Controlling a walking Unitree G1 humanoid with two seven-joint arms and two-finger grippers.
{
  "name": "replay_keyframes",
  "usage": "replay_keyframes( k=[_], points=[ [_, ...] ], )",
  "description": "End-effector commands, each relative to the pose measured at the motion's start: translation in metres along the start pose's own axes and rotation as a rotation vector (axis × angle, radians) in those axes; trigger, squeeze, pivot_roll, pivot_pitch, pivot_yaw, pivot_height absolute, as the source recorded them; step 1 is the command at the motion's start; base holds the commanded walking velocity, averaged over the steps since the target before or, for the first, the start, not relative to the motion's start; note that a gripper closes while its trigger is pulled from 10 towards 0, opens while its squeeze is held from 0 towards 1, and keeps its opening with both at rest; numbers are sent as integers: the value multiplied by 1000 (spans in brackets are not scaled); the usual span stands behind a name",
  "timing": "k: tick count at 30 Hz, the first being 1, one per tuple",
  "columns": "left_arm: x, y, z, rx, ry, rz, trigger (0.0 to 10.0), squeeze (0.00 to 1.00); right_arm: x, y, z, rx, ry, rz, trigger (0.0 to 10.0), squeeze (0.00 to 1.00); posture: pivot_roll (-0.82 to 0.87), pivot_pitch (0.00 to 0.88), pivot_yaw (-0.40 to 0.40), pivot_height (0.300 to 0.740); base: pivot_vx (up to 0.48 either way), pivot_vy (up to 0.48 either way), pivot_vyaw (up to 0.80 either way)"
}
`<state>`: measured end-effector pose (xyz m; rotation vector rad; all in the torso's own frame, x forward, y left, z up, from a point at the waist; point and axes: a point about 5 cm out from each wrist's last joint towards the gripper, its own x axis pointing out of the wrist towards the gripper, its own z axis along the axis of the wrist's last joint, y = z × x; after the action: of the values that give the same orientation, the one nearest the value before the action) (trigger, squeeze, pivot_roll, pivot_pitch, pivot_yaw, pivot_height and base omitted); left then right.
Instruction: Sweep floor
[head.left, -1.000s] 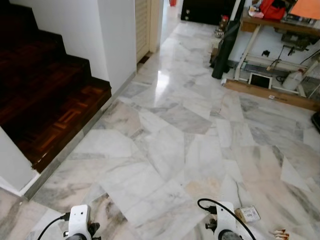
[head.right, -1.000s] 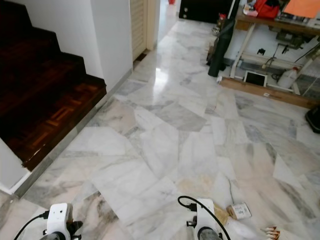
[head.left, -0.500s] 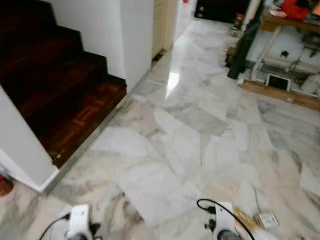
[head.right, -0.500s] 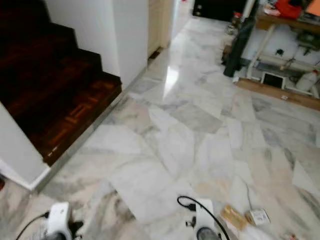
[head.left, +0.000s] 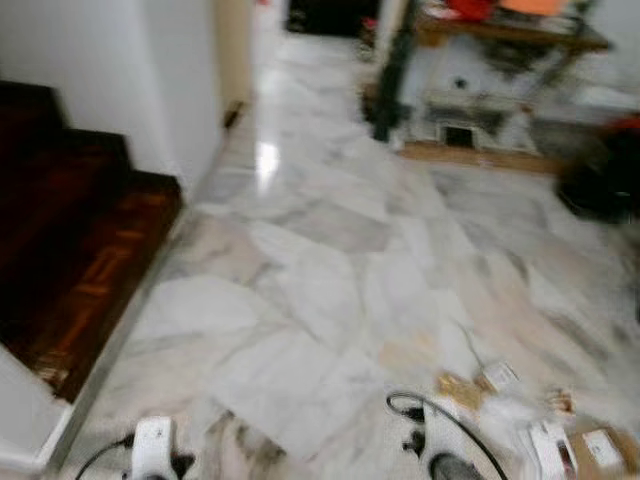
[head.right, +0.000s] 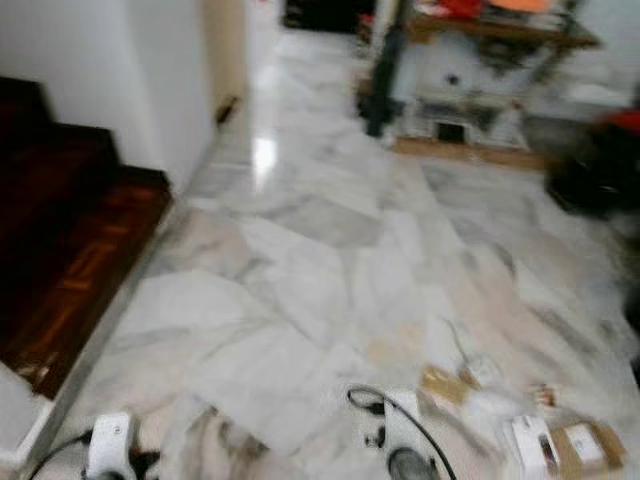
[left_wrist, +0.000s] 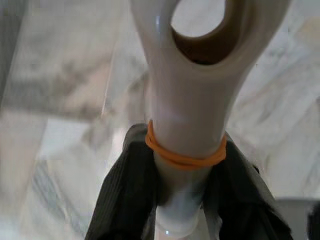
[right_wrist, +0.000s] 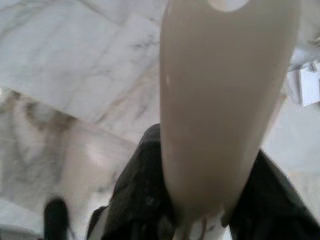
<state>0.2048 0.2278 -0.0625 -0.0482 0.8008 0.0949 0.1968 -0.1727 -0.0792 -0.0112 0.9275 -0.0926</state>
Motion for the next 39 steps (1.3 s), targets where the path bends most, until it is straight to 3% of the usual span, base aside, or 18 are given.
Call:
replay_keyframes(
  k=[1, 13, 32, 39],
  points=[
    [-3, 6, -8, -6, 20, 16, 10000, 0, 0, 10, 0, 22, 3, 33, 10000, 0, 47, 0, -15, 740, 0, 0, -700],
    [-3, 5, -8, -3, 19, 17, 10000, 0, 0, 10, 1, 17, 0, 33, 10000, 0, 48, 0, -17, 740, 0, 0, -679],
    [-3, 2, -9, -11, 9, 18, 10000, 0, 0, 7, 2, -10, -8, 29, 10000, 0, 40, 0, -25, 740, 0, 0, 0],
    [-4, 8, -3, 15, -38, 43, 10000, 0, 2, -2, 14, -139, -47, -5, 10000, 0, 43, 0, -28, 740, 0, 0, 0]
  ],
)
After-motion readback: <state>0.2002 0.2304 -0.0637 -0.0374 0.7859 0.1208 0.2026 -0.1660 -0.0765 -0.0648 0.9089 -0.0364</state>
